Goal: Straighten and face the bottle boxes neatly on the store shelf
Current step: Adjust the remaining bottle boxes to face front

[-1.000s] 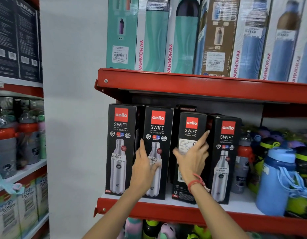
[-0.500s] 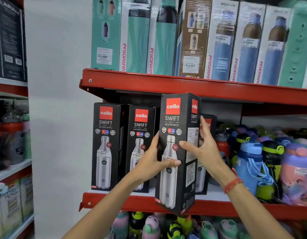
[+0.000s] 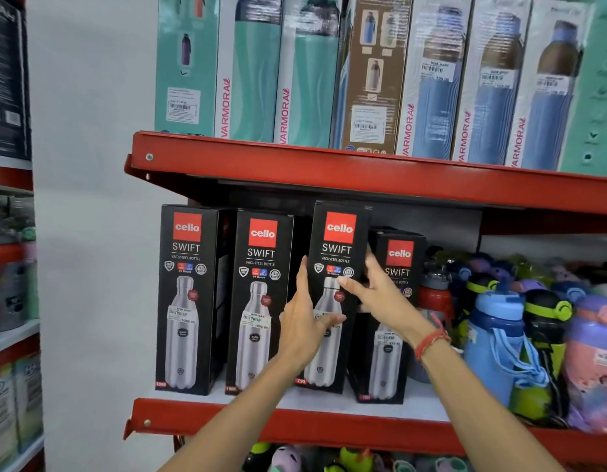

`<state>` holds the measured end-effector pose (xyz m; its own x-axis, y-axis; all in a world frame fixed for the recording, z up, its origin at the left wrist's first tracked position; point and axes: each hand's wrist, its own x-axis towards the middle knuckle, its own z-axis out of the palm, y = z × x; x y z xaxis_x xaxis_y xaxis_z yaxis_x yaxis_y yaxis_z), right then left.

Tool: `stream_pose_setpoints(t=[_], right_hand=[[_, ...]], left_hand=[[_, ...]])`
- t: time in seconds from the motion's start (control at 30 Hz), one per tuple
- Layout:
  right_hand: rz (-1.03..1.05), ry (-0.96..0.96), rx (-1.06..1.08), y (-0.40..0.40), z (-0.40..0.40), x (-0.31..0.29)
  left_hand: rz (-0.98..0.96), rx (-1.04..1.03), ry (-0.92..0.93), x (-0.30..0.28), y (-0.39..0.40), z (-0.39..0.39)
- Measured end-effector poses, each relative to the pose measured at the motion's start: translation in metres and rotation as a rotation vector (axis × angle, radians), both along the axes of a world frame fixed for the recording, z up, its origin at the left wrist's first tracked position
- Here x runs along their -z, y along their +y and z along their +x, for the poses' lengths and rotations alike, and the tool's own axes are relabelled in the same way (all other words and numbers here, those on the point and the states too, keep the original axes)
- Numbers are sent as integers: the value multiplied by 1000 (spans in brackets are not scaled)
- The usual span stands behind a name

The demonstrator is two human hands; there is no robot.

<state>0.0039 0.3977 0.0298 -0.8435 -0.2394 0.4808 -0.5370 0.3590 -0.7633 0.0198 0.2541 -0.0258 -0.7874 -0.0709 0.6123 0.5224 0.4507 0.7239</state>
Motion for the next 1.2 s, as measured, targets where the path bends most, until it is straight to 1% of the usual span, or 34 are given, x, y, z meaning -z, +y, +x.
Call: stream_pose_setpoints(t=[0.2,0.3,0.43,0.57,0.7,0.77,0.83,0.9,0.93,0.97,1.0,1.07,1.1,1.17,1.2], right_hand=[[-5,43,70,-6,-22,18],[-25,29,76,-8,-26,27],[-1,8,94,-11,-32,36],[13,28,187,-18,-32,37],[5,97,312,-29,-24,35],[-1,147,401,-37,-14,32],[5,277,527,-48,-2,31],[-20,448,594,-67,12,32],[-60,503,569,-80,20,33],[-117,520,487,-94,27,34],[-184,491,358,-108,33,37],[-270,336,103,-137,43,46],[-276,244,24,-152,46,54],[-299,42,-77,-182,49,73],[-312,-64,-110,-196,50,82]], left_hand=[[-3,-37,-34,12,6,-16],[-8,-41,-59,18,5,-20],[8,-31,-73,26,4,-23],[4,-23,-78,29,2,-28],[-41,-19,-142,25,-4,-24],[-100,-37,-123,25,-13,-16],[-127,-64,-57,24,-24,-6],[-59,-92,45,23,-43,8],[-8,-115,114,25,-55,15],[43,-146,184,27,-70,20],[92,-184,246,30,-85,25],[153,-275,318,37,-117,31],[162,-318,325,41,-133,32],[194,-387,280,51,-163,31],[243,-391,218,56,-176,30]])
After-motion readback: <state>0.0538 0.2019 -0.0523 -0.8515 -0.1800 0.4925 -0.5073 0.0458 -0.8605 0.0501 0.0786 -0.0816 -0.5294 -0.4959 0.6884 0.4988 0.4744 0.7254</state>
